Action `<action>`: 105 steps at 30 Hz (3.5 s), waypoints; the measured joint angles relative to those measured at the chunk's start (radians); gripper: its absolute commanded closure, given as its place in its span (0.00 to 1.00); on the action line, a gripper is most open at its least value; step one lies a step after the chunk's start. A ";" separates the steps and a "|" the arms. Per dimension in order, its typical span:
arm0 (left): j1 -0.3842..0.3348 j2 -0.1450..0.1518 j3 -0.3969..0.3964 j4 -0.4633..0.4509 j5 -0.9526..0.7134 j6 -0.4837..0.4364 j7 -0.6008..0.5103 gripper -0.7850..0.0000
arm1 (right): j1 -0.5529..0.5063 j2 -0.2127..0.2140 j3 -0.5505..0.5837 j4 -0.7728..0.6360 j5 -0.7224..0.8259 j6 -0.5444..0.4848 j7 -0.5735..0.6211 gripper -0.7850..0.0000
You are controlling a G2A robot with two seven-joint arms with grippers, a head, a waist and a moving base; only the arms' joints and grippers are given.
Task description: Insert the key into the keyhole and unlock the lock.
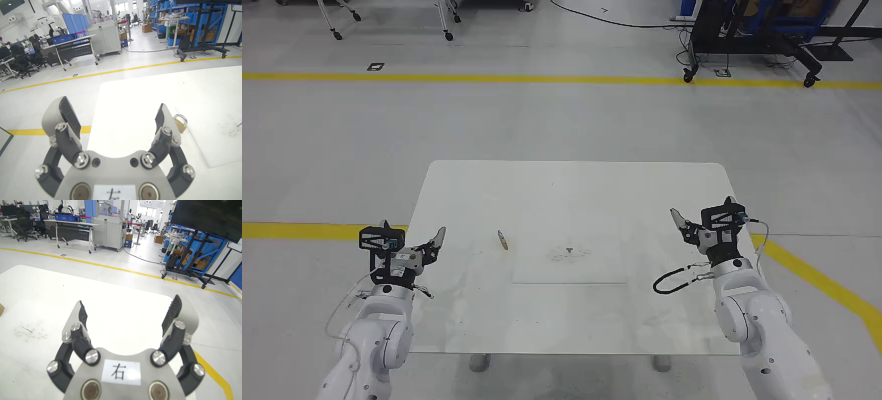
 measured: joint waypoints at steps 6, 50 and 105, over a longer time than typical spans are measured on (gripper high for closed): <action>0.000 0.000 0.000 0.000 0.000 0.000 0.000 0.00 | 0.000 0.000 0.000 0.000 0.000 0.000 0.000 0.00; 0.000 0.000 0.000 0.000 0.000 0.000 0.000 0.00 | 0.770 -0.129 -0.729 0.843 -0.046 -0.762 0.106 0.91; -0.004 -0.035 0.021 -0.071 -0.294 0.089 0.105 0.00 | 0.449 -0.047 -0.391 0.688 0.906 -0.828 0.018 1.00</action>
